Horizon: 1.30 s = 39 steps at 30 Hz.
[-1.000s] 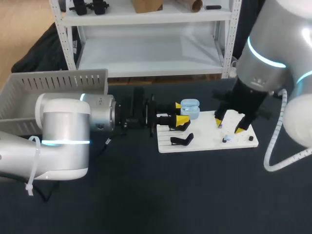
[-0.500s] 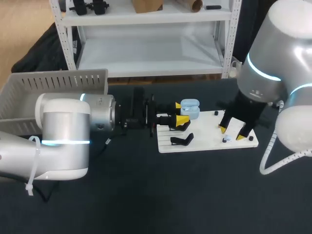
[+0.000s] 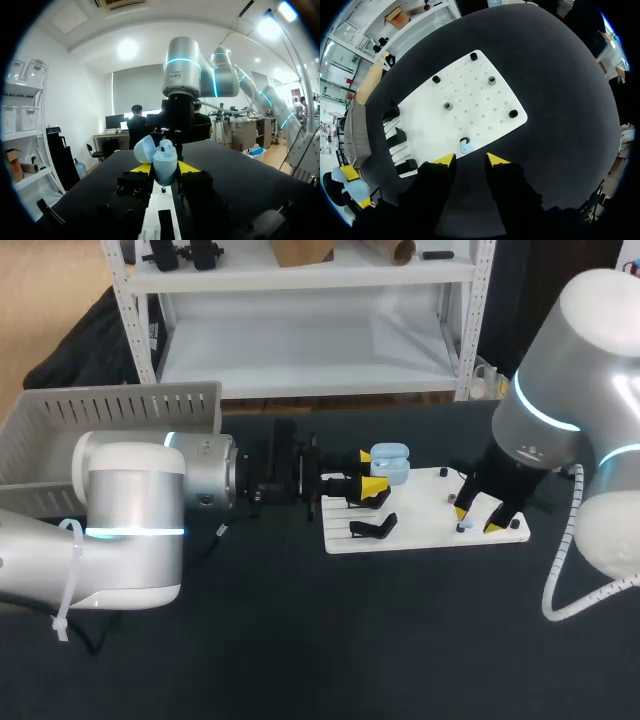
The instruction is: Pick up each earbud case from the left stands, insert the matching earbuds, close the lid, and place the case in the box.
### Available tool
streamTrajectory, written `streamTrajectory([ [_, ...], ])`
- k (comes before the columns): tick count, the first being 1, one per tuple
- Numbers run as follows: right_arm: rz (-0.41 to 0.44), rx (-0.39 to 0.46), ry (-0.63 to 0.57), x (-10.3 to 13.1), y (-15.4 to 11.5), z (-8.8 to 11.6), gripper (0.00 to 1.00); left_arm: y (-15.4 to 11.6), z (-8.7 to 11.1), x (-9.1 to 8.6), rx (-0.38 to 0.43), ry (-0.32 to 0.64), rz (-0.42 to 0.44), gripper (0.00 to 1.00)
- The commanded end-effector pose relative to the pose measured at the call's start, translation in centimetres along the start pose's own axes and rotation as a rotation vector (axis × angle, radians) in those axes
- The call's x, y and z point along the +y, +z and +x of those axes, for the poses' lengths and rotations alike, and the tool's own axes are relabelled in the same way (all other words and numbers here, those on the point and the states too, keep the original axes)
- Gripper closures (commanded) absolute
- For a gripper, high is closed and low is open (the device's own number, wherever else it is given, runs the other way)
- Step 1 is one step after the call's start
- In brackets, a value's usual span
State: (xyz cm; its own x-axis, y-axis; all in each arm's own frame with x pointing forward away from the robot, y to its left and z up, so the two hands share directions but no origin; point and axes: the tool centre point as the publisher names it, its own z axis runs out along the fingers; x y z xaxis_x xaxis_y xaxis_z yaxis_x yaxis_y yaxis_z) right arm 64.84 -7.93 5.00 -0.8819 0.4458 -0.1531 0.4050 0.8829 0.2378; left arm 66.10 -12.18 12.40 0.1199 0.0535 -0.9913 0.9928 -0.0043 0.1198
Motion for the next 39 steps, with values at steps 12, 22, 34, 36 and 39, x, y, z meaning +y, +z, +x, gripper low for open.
streamTrajectory([
  [12, -0.018, -0.026, -0.025, 0.2, 1.5, -0.2, 0.68, 0.1, 0.0, -0.1, 0.000, 0.002, -0.006, 1.00],
  [22, -0.030, -0.036, -0.036, 0.1, 1.9, -0.6, 0.67, 0.1, 0.0, -0.1, 0.000, 0.002, -0.006, 1.00],
  [34, -0.038, -0.037, -0.045, 0.3, 2.4, -0.7, 0.69, 0.1, 0.0, -0.1, 0.000, 0.002, -0.006, 1.00],
  [36, -0.039, -0.037, -0.046, 0.3, 2.4, -0.7, 0.70, 0.1, 0.0, -0.1, 0.000, 0.002, -0.006, 1.00],
  [39, -0.039, -0.035, -0.047, 0.4, 2.5, -0.7, 0.71, 0.1, 0.0, -0.1, 0.000, 0.002, -0.006, 1.00],
])
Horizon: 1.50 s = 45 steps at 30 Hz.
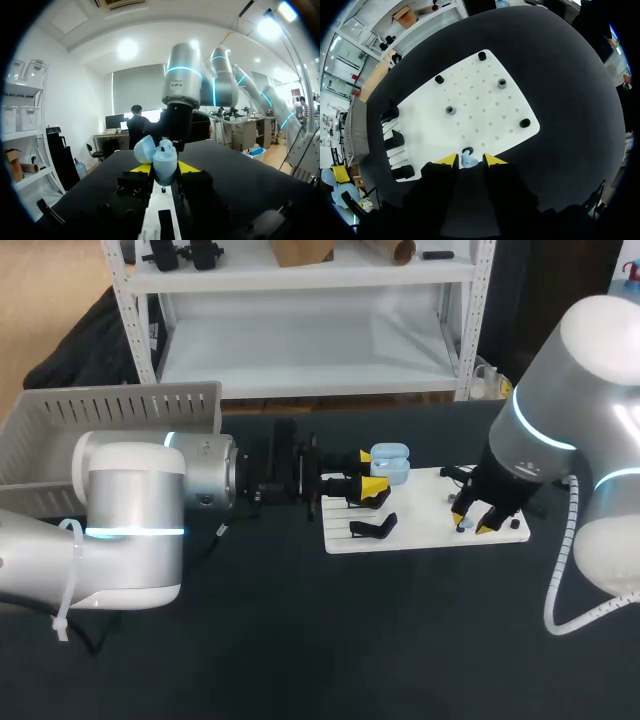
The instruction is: Pick up each earbud case from the left stands, insert the matching earbuds, close the lid, and place the case in the box.
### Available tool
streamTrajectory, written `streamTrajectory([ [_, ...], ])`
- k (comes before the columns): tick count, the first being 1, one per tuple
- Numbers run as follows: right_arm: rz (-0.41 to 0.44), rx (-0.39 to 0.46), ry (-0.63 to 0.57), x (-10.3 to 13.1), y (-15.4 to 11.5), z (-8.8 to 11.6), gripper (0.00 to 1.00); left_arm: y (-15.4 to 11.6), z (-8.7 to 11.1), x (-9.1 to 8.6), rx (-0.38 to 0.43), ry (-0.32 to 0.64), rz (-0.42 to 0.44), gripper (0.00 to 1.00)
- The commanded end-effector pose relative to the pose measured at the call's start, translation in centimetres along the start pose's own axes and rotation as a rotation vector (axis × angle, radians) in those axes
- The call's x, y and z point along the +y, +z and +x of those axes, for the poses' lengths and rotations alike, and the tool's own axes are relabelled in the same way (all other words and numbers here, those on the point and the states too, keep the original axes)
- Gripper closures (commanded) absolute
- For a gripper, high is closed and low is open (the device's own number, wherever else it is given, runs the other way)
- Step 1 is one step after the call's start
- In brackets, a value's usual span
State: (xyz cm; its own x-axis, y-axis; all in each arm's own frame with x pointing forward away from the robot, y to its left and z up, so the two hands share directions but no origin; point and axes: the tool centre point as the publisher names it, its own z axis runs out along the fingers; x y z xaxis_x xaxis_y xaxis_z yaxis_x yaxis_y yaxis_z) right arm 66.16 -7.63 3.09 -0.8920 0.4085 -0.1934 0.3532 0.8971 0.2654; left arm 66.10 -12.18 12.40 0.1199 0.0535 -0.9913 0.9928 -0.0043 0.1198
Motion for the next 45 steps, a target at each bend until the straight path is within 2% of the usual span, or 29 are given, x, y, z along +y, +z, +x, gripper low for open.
streamTrajectory([
  [1, -0.001, -0.005, 0.000, 0.1, 0.3, 0.1, 0.71, 0.1, 0.0, -0.1, 0.000, 0.002, -0.006, 1.00],
  [16, 0.006, -0.004, -0.001, 0.2, 0.6, -0.4, 0.75, 0.1, 0.0, -0.1, 0.000, 0.002, -0.006, 1.00],
  [21, 0.010, -0.001, 0.002, 0.2, 0.6, -0.5, 0.83, 0.1, 0.0, -0.1, 0.000, 0.002, -0.006, 1.00],
  [24, 0.014, 0.000, 0.000, 0.3, 0.5, -0.5, 1.00, 0.1, 0.0, -0.1, 0.000, 0.002, -0.006, 1.00],
  [35, 0.015, -0.013, 0.001, 0.6, -1.1, -0.4, 1.00, 0.1, 0.0, -0.1, 0.000, 0.002, -0.006, 1.00],
  [45, 0.016, -0.034, 0.015, 0.6, -4.4, -0.5, 1.00, 0.1, 0.0, -0.1, 0.000, 0.002, -0.006, 1.00],
])
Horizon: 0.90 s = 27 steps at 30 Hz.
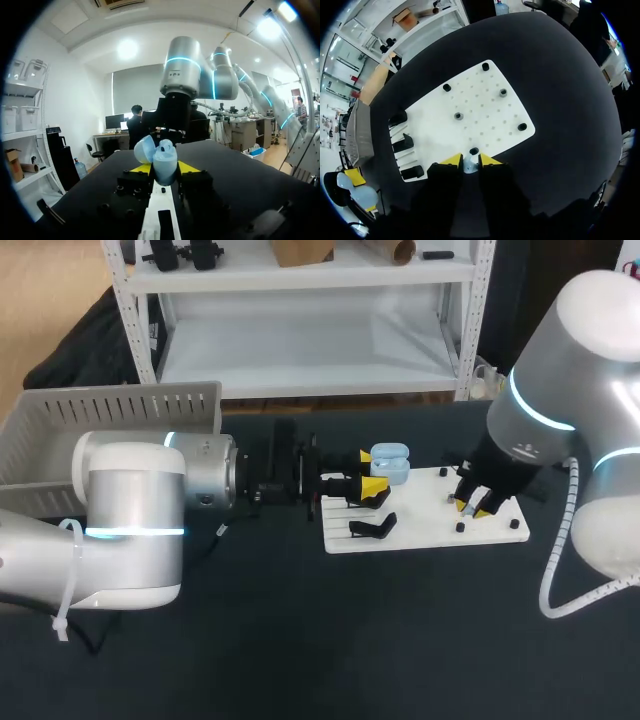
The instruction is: Pick up each earbud case from the left stands, insert the matching earbuds, close the lid, and place the case in the box.
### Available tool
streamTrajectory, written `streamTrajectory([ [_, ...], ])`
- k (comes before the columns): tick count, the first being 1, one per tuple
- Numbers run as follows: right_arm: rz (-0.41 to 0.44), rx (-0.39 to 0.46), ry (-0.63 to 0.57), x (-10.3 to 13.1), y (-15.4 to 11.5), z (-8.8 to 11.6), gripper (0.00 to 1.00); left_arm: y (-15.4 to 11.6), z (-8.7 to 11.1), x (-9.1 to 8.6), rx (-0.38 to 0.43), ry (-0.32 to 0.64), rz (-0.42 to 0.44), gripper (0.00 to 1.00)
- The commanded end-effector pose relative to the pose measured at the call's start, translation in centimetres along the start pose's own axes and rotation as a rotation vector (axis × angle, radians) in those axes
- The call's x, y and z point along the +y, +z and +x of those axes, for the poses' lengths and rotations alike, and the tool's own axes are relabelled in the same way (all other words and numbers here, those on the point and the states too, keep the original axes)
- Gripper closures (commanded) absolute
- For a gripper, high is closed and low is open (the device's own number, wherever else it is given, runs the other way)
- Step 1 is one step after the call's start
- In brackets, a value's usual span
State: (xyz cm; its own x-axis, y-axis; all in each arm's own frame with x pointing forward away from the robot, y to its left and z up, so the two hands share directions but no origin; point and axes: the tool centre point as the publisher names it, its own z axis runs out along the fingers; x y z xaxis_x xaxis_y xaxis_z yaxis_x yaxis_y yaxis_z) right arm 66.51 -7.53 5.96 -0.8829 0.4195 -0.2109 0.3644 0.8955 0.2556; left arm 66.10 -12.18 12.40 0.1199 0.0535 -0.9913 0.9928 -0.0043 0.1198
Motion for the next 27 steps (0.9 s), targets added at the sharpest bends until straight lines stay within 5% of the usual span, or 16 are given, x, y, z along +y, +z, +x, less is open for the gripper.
streamTrajectory([
  [1, 0.004, -0.014, 0.007, -0.4, -2.2, 0.3, 1.00, 0.1, 0.0, -0.1, 0.000, 0.002, -0.006, 1.00],
  [9, 0.011, 0.003, -0.021, 0.9, -6.1, 0.2, 1.00, 0.1, 0.0, -0.1, 0.000, 0.002, -0.006, 1.00],
  [19, -0.015, 0.027, -0.187, 6.1, -12.0, 1.6, 1.00, 0.1, 0.0, -0.1, 0.000, 0.002, -0.006, 1.00],
  [27, 0.026, 0.048, -0.329, 9.8, -13.5, 2.7, 1.00, 0.1, 0.0, -0.1, 0.000, 0.002, -0.006, 1.00],
])
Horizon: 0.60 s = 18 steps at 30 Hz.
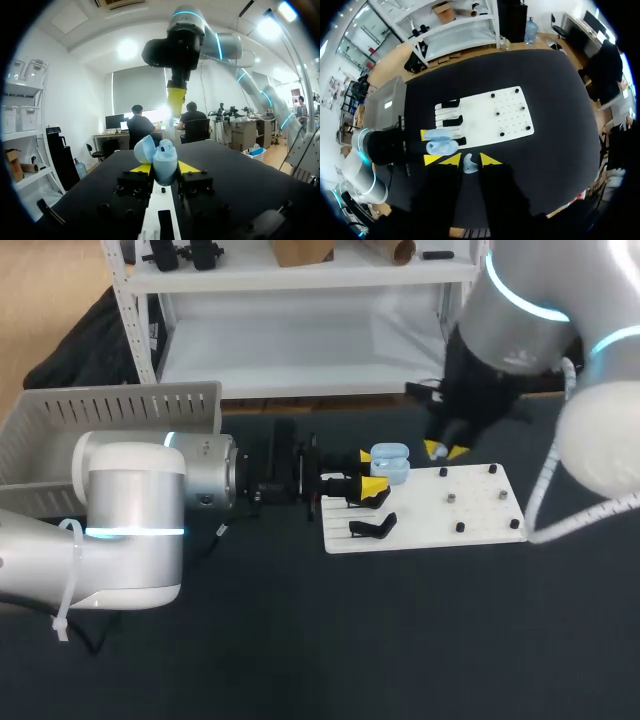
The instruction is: Pick up each earbud case from the left stands, insert the matching earbuds, close the lid, and place the case in the box.
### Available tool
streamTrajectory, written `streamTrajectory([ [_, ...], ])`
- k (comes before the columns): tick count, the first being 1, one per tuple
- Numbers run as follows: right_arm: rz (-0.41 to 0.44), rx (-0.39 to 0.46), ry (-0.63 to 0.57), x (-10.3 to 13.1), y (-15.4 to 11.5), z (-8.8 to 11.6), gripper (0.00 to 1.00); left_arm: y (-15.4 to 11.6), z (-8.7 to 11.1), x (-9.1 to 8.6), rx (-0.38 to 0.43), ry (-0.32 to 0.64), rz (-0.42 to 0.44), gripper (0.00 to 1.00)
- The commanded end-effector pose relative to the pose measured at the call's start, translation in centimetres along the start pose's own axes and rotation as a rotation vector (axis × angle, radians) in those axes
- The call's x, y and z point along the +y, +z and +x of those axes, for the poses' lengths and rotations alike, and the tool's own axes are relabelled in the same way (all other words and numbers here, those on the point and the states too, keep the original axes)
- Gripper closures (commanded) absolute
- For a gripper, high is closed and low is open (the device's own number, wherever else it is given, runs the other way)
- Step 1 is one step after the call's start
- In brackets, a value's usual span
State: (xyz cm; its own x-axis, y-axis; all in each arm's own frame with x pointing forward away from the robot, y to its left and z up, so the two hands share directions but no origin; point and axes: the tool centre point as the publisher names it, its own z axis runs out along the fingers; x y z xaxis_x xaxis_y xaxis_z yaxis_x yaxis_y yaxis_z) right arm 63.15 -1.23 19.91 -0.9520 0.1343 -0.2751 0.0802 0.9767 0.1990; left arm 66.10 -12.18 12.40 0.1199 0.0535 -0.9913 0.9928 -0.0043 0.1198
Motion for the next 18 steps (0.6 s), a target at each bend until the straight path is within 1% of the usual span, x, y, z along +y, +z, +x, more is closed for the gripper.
streamTrajectory([
  [1, 0.040, 0.053, -0.046, 2.2, -0.3, -0.5, 1.00, 0.1, 0.0, -0.1, 0.000, 0.002, -0.006, 1.00],
  [6, 0.051, 0.081, -0.122, 3.8, 0.0, 0.0, 1.00, 0.1, 0.0, -0.1, 0.000, 0.002, -0.006, 1.00],
  [18, 0.054, 0.082, -0.131, 3.8, 0.0, 0.0, 1.00, 0.1, 0.0, -0.1, 0.000, 0.002, -0.006, 1.00],
])
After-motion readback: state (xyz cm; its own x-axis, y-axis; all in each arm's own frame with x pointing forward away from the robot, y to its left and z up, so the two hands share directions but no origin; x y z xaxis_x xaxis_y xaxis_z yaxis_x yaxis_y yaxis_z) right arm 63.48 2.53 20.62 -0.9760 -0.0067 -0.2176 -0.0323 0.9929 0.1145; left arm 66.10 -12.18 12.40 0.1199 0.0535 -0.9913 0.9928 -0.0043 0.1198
